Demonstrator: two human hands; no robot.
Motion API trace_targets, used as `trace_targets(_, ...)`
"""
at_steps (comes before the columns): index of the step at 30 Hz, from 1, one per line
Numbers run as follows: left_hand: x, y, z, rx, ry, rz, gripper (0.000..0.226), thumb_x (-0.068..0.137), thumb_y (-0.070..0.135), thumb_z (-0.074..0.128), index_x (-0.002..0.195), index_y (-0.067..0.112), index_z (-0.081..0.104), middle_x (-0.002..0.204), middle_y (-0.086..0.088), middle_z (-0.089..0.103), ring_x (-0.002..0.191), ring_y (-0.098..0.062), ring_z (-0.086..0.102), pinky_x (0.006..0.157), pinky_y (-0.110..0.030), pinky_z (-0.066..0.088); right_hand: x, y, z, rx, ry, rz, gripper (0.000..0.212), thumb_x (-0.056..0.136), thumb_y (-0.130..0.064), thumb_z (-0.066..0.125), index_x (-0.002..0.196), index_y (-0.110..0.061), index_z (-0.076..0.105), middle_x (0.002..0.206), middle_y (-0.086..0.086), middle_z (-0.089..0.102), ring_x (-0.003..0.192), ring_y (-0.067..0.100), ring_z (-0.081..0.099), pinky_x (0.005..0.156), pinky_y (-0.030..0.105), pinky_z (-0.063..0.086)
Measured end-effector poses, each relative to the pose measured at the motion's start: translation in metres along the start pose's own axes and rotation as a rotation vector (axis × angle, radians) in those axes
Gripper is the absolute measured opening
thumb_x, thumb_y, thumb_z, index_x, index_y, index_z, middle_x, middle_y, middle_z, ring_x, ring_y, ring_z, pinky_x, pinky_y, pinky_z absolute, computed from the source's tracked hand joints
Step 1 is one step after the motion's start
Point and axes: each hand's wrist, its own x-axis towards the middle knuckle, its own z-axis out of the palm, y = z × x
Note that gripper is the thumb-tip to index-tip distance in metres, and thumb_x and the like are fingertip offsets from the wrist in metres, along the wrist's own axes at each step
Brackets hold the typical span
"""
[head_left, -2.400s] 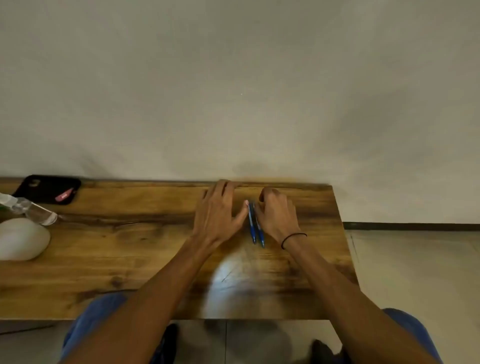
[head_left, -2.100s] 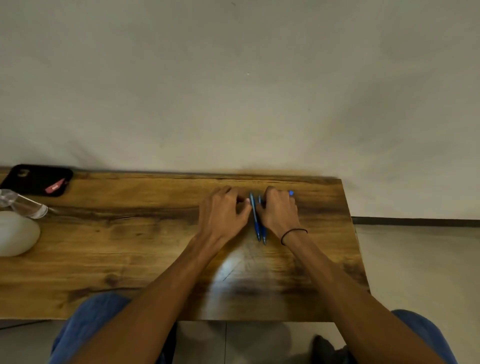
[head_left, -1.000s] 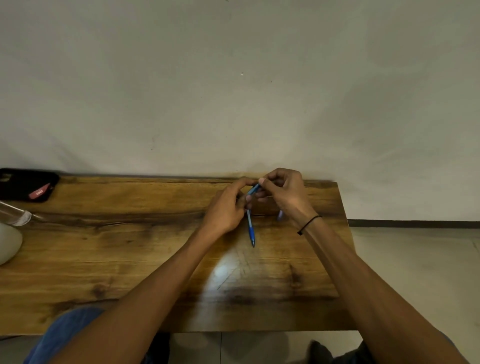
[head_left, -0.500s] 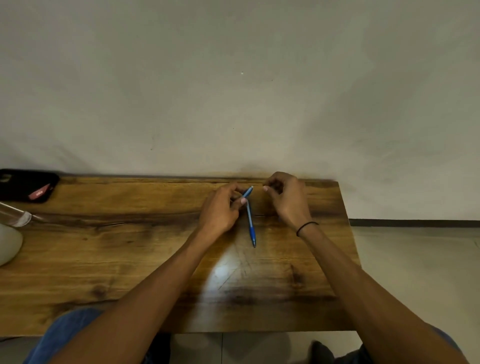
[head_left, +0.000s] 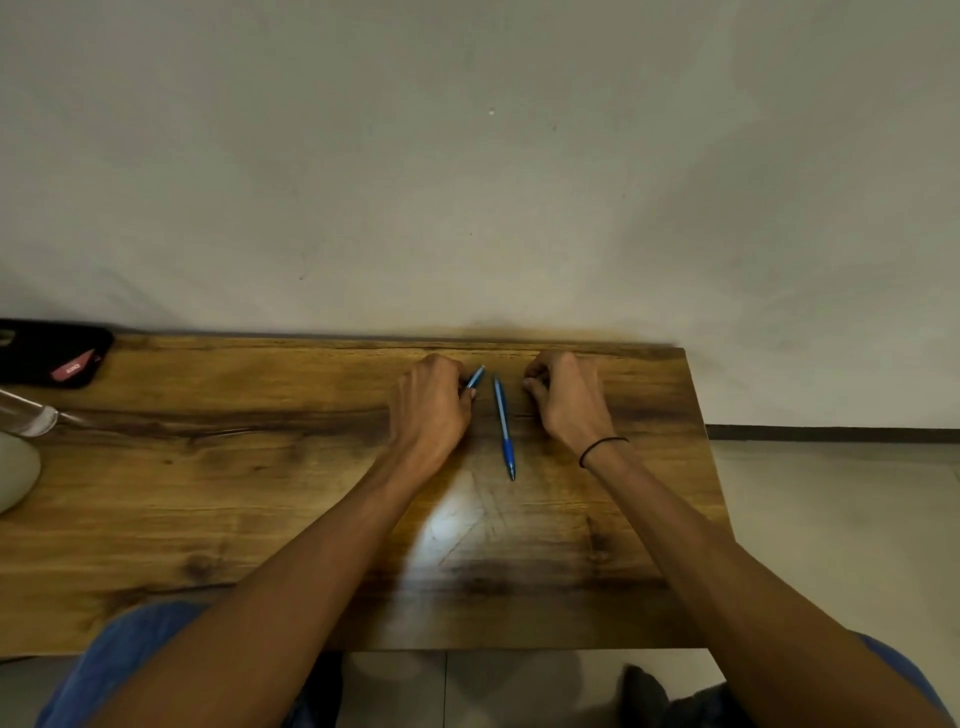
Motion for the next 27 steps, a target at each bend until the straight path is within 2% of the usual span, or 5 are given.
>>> trace_targets(9,0.000,-0.002,0.002,0.063,0.014,0.021,0.028,0.099,0.034,0.071,0.121,0.016,0.076,0.104,-0.005,0.072,0.081,-0.016,0.063,0.072,-0.035,0.057,-0.002,-0.006,-0.010,-0.039,-0.053,0.016,0.011,0.097,-0.015,0.072,0.098,-0.005,0.077,0.098,0.015,0.077,0.101,0.034,0.071,0.083,0.044,0.058)
trace_targets(14,0.002,-0.002,0.001,0.066,0.047,0.024,0.022,0.097,0.036,0.074,0.107,0.017,0.076,0.104,-0.006,0.068,0.076,-0.013,0.053,0.065,-0.030,0.045,-0.002,-0.008,-0.014,-0.037,-0.072,0.028,0.010,0.097,-0.014,0.072,0.098,-0.005,0.077,0.099,0.015,0.076,0.102,0.032,0.071,0.083,0.039,0.057)
trace_targets(19,0.001,0.003,-0.001,0.032,0.083,0.044,0.028,0.095,0.032,0.075,0.119,0.016,0.075,0.116,-0.007,0.069,0.093,-0.022,0.069,0.073,-0.032,0.051,-0.002,-0.002,-0.023,0.034,-0.067,0.065,0.013,0.097,-0.012,0.073,0.105,-0.002,0.077,0.100,0.015,0.077,0.101,0.028,0.072,0.088,0.046,0.060)
trace_targets(25,0.002,0.009,-0.004,0.003,0.133,0.072,0.028,0.095,0.028,0.074,0.120,0.015,0.076,0.116,-0.005,0.071,0.097,-0.023,0.072,0.073,-0.028,0.047,0.000,0.013,-0.042,0.058,0.051,0.118,0.015,0.097,-0.022,0.075,0.090,-0.012,0.067,0.073,-0.001,0.068,0.066,0.009,0.067,0.057,0.015,0.050)
trace_targets(27,0.001,0.013,-0.004,-0.023,0.139,0.096,0.029,0.096,0.028,0.073,0.123,0.016,0.075,0.117,-0.005,0.073,0.098,-0.022,0.072,0.076,-0.028,0.050,-0.002,0.017,-0.044,-0.009,0.038,0.168,0.027,0.095,-0.034,0.077,0.089,-0.012,0.063,0.072,0.001,0.065,0.074,0.020,0.068,0.063,0.031,0.056)
